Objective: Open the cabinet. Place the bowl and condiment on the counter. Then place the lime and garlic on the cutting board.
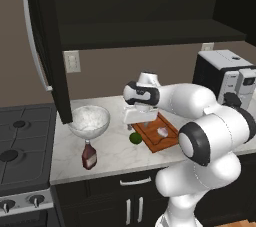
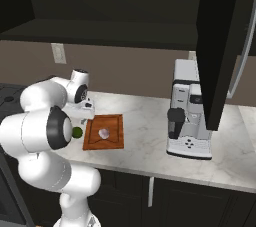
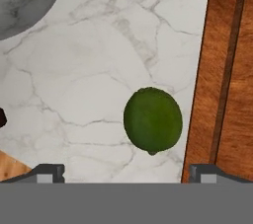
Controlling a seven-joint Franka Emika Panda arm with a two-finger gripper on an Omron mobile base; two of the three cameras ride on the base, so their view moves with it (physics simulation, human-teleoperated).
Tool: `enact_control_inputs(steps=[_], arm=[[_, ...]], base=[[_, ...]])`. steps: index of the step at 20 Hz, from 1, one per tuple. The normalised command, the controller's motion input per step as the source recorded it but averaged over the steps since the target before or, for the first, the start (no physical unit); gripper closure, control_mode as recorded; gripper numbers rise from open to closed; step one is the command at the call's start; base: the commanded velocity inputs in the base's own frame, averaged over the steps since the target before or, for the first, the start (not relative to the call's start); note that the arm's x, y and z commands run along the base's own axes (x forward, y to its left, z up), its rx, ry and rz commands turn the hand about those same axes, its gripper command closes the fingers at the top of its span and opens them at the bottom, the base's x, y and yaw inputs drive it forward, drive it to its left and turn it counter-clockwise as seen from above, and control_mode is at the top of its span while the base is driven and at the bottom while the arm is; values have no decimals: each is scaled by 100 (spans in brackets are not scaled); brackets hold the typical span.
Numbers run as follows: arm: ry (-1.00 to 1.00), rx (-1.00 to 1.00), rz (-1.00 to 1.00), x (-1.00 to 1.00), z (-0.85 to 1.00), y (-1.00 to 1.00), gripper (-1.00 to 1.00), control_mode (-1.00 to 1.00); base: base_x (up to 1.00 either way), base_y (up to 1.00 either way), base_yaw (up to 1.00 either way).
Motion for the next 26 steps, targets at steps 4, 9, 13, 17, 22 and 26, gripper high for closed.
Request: enact_control_inputs(steps=[4,9,13,17,22,26], arm=[[0,0,7,0,-14,0,-100,-100],[0,0,7,0,-18,0,-100,-100],[0,0,5,0,-12,0,-100,-100],[0,0,3,1,-14,0,-100,-100],[0,-1,1,7,-14,0,-100,-100],[0,0,0,11,-10,0,-100,-100]], base=[[0,0,0],[0,0,0],[0,0,0],[0,0,0],[0,0,0],[0,0,0]])
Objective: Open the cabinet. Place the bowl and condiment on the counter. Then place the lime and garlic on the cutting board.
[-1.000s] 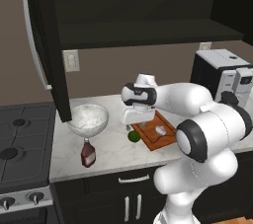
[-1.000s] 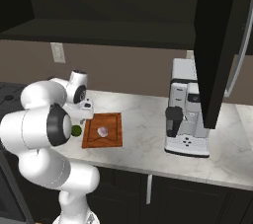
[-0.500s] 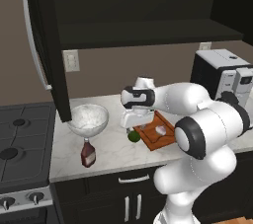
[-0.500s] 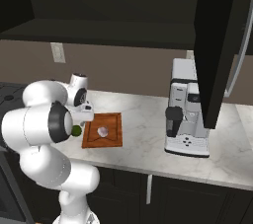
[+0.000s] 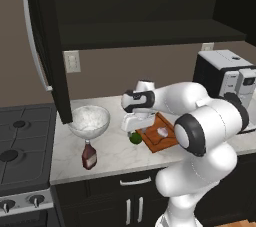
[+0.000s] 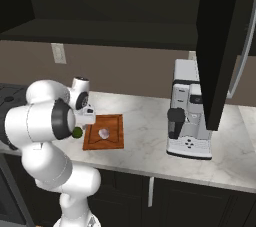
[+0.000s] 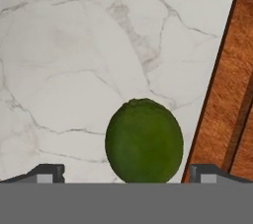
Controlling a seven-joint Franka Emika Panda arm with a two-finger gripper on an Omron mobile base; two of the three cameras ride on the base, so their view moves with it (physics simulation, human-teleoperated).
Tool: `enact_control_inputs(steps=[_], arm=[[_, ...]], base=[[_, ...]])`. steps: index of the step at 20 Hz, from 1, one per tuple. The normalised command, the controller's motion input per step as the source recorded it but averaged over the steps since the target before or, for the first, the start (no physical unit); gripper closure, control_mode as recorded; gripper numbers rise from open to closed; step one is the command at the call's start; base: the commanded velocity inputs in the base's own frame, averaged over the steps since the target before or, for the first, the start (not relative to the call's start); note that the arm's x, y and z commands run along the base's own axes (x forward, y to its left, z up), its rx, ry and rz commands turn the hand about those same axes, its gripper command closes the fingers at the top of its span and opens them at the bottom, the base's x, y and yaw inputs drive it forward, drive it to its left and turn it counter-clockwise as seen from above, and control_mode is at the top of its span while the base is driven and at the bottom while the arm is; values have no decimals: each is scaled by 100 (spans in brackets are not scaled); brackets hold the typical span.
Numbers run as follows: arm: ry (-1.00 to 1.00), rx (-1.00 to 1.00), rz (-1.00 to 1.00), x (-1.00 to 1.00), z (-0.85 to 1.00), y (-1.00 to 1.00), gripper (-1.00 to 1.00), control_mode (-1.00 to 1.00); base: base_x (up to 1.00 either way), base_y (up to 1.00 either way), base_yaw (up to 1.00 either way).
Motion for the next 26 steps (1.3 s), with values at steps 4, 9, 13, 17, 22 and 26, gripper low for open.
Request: enact_control_inputs(steps=[4,9,13,17,22,26], arm=[[0,0,0,8,-7,0,-100,-100],[0,-1,0,0,-8,0,-100,-100],[0,-3,0,0,-14,0,-100,-100],[0,-3,0,0,-13,0,-100,-100],[0,-3,0,0,-12,0,-100,-100],[0,-3,0,0,-14,0,-100,-100]], base=[[0,0,0],[0,0,0],[0,0,0],[0,0,0],[0,0,0],[0,0,0]])
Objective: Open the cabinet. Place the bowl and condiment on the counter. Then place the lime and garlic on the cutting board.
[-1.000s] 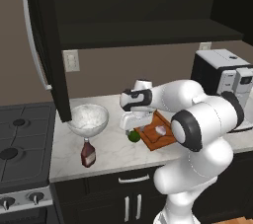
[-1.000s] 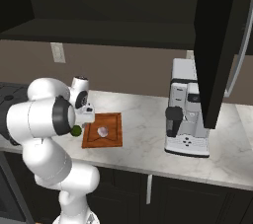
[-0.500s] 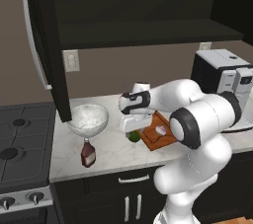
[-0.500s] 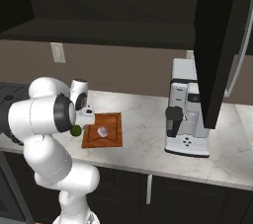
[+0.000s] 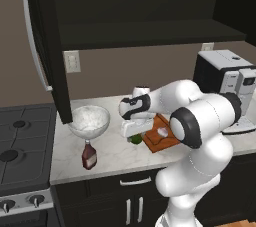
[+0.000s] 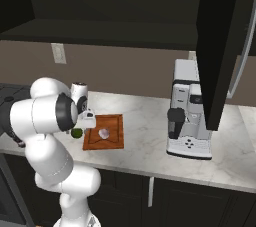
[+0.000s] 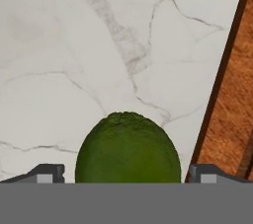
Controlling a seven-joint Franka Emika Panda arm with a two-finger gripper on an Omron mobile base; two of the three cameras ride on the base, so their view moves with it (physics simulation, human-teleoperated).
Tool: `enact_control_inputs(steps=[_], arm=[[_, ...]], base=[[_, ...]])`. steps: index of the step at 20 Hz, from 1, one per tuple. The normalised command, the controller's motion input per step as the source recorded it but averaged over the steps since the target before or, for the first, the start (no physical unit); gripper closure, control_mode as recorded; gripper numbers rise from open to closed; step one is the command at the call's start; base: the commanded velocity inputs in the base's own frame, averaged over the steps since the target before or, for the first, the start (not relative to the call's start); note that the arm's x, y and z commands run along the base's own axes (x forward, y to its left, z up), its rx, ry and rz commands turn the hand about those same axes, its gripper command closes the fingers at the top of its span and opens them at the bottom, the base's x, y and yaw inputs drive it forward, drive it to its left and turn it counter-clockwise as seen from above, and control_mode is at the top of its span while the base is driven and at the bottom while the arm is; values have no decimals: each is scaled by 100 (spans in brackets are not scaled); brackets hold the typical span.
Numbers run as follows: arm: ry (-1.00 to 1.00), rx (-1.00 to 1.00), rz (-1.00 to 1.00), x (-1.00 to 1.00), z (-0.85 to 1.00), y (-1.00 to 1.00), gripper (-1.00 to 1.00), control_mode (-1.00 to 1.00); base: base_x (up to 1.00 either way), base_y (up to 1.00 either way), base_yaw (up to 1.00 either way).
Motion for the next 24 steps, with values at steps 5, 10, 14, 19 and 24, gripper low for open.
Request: enact_control_inputs(steps=[5,10,14,19,24], arm=[[0,-3,0,1,-14,0,-100,-100],[0,-2,0,4,-14,1,-100,-100],[0,-3,0,2,-12,3,-100,-100],[0,-3,0,1,-13,4,100,-100],[0,0,0,0,0,0,100,-100]], base=[[0,0,0],[0,0,0],[0,0,0],[0,0,0],[0,0,0]])
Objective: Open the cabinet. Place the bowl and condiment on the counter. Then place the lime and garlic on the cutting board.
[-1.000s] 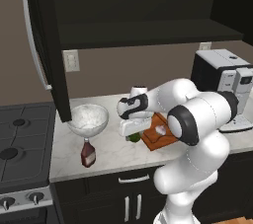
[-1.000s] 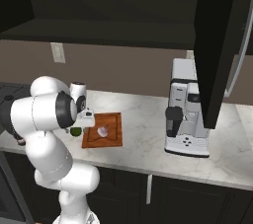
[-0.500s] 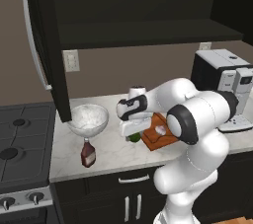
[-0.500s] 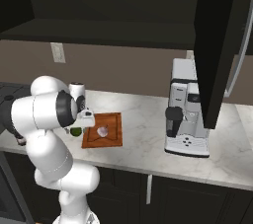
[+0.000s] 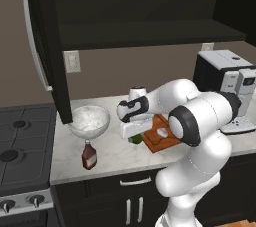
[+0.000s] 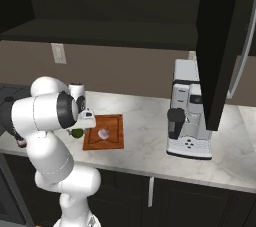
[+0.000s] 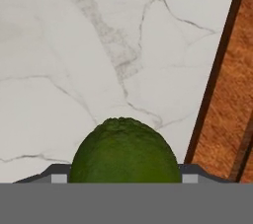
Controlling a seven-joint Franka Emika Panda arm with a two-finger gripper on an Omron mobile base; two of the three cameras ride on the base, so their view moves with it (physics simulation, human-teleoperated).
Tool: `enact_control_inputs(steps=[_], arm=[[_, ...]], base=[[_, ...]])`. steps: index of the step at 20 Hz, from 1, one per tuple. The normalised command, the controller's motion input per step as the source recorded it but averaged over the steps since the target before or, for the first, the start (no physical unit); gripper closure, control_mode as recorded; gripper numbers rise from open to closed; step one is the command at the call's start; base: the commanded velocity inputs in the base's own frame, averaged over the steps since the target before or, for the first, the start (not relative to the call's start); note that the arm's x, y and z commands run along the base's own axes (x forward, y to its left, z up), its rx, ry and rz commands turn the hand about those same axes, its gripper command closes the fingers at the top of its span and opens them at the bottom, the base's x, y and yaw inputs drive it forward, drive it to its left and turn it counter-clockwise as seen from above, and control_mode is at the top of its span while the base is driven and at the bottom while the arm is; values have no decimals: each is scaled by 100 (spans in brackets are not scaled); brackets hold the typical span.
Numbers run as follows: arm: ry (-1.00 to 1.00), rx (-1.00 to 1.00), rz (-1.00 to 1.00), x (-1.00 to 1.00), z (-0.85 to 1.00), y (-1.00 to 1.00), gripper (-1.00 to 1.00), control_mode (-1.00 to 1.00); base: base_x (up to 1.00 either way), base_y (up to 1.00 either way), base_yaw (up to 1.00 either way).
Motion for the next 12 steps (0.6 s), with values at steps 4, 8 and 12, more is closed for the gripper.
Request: enact_control_inputs(steps=[4,8,12], arm=[[0,0,0,0,11,2,100,-100],[0,0,0,0,40,9,100,-100],[0,0,0,0,67,10,100,-100]], base=[[0,0,0],[0,0,0],[0,0,0]])
